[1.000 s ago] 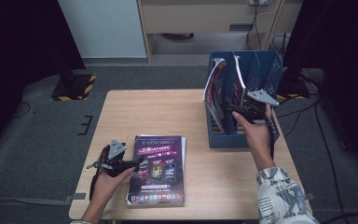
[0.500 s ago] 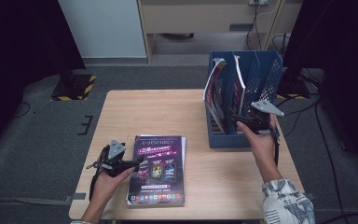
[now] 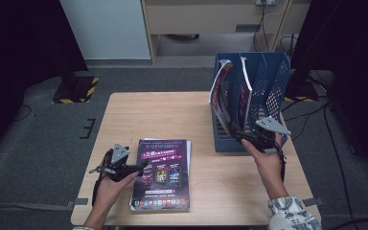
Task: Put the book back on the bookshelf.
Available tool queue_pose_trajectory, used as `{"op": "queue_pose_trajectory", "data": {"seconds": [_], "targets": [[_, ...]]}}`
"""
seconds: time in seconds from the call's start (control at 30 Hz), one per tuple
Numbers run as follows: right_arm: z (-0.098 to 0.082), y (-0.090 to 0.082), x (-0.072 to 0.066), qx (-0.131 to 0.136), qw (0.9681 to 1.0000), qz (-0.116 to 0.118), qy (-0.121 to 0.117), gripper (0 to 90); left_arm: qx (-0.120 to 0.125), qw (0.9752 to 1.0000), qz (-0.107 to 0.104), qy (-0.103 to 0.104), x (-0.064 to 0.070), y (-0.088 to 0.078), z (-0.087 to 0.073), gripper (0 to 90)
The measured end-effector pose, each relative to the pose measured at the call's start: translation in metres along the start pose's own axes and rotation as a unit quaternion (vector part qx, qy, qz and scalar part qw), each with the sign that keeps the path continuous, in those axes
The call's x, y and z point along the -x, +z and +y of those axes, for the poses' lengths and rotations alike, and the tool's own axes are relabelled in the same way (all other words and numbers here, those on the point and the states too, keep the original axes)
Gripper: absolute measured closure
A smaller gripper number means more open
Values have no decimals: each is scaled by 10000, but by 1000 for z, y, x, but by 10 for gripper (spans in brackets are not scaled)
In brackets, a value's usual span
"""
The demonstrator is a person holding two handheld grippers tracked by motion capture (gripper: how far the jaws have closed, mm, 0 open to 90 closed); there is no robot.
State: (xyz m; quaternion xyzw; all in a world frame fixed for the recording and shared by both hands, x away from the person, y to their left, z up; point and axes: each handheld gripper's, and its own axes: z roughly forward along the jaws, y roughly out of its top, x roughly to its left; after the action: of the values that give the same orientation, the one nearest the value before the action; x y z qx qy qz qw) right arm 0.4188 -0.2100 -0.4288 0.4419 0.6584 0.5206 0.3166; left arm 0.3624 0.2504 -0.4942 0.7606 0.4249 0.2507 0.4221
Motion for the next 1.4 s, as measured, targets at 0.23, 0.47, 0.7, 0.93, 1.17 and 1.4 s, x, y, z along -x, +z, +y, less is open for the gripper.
{"op": "queue_pose_trajectory", "data": {"seconds": [0.23, 0.47, 0.7, 0.93, 1.17, 1.4], "targets": [[-6, -5, -14, -48, 9997, 215, -50, 227, 21, 10000, -16, -17, 0, -1, 1, 61], [-12, -2, -38, -211, 9979, 556, -258, 268, 0, 10000, -33, -7, 1, -1, 0, 69], [-19, 6, -58, -398, 9947, 898, -299, 270, -57, 10000, -19, -22, 1, 0, -1, 81], [-25, 15, -82, -571, 9889, 1266, -536, 276, -94, 9999, -53, 11, 2, 0, -1, 102], [-33, 27, -103, -809, 9822, 1585, -607, 310, -169, 9998, -94, 45, 2, 2, -3, 140], [-41, 37, -119, -1045, 9766, 1755, -665, 361, -400, 9991, -91, 129, 1, 6, -7, 206]]}}
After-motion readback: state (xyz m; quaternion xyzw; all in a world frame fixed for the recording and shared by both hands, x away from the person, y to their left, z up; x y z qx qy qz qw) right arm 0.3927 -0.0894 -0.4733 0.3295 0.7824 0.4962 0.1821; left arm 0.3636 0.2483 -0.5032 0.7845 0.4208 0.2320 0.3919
